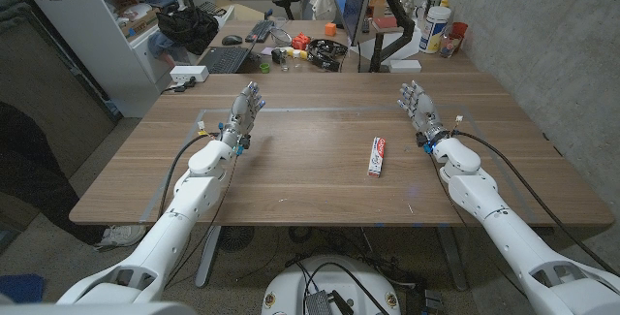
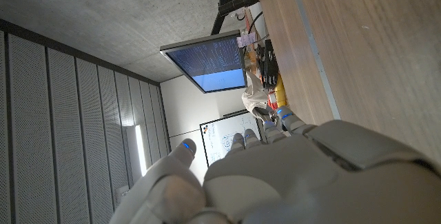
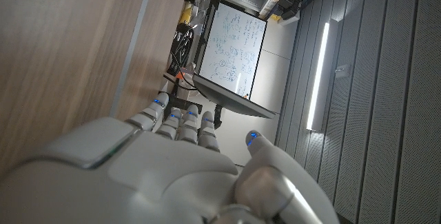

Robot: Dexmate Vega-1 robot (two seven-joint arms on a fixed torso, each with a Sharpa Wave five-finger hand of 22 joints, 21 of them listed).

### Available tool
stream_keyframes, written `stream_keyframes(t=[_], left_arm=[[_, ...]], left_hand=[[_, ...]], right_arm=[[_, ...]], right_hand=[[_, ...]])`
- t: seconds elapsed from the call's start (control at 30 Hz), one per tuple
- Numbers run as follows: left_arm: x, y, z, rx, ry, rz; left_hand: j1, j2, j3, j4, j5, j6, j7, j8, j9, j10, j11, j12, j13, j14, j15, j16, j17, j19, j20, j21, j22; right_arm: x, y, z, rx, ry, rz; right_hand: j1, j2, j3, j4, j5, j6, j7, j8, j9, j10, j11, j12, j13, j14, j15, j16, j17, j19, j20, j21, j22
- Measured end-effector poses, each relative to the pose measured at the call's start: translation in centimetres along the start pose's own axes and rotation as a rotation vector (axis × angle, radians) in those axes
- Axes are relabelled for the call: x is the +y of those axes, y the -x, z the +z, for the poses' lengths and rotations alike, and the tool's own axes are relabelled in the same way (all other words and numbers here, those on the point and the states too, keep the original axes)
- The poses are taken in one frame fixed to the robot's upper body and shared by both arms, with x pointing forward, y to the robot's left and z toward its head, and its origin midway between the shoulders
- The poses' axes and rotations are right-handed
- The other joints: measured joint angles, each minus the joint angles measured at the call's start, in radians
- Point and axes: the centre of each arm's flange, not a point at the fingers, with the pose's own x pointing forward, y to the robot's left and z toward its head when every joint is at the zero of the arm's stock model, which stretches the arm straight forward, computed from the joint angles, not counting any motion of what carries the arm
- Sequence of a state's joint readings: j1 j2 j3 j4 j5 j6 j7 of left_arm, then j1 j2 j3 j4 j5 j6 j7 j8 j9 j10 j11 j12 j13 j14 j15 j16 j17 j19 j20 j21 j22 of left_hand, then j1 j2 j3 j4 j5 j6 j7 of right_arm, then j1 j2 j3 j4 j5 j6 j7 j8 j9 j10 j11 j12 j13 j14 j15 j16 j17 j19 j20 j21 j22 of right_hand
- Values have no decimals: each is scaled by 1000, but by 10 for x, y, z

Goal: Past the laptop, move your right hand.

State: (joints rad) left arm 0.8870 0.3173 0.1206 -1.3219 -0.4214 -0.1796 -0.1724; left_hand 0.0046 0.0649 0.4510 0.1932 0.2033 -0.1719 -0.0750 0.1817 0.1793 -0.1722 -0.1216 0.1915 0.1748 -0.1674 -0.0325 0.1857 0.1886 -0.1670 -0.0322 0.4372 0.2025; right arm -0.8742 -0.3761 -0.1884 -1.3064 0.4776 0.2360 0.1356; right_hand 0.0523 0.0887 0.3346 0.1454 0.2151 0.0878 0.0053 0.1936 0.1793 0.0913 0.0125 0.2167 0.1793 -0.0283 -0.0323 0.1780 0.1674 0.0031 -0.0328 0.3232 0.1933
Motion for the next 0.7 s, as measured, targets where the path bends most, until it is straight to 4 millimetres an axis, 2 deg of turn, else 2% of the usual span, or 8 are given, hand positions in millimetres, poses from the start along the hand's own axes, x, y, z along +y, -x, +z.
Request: stream_keyframes(t=[0.23,0.3,0.57,0.7], left_arm=[[-1,0,0,1,-1,-1],[-1,0,-1,1,-2,-2],[-2,1,-1,2,-3,-2],[-3,1,-2,6,-10,-8]], left_hand=[[0,0,0,0,0,0,0,4,0,0,0,0,0,0,0,0,0,0,0,0,0],[0,0,0,0,0,0,0,4,0,0,0,0,0,0,0,0,0,0,0,0,0],[0,0,0,0,0,0,0,4,0,0,0,0,0,0,0,0,0,0,0,0,0],[0,0,-1,0,0,0,0,4,0,0,0,0,0,0,0,0,0,0,0,0,0]], right_arm=[[-2,1,5,-24,25,0],[-3,1,6,-30,30,0],[-4,2,11,-58,63,-1],[-5,3,13,-71,77,-2]], right_hand=[[16,8,5,-8,0,16,-5,0,0,12,2,0,0,20,2,4,0,14,0,0,0],[16,8,5,-16,0,20,-9,7,0,17,7,0,0,20,2,4,0,16,-1,0,0],[26,8,9,-20,0,32,-11,8,0,25,0,8,0,31,2,4,0,21,4,0,0],[26,8,9,-20,0,36,-7,8,0,25,0,8,0,31,2,4,0,27,-1,0,0]])
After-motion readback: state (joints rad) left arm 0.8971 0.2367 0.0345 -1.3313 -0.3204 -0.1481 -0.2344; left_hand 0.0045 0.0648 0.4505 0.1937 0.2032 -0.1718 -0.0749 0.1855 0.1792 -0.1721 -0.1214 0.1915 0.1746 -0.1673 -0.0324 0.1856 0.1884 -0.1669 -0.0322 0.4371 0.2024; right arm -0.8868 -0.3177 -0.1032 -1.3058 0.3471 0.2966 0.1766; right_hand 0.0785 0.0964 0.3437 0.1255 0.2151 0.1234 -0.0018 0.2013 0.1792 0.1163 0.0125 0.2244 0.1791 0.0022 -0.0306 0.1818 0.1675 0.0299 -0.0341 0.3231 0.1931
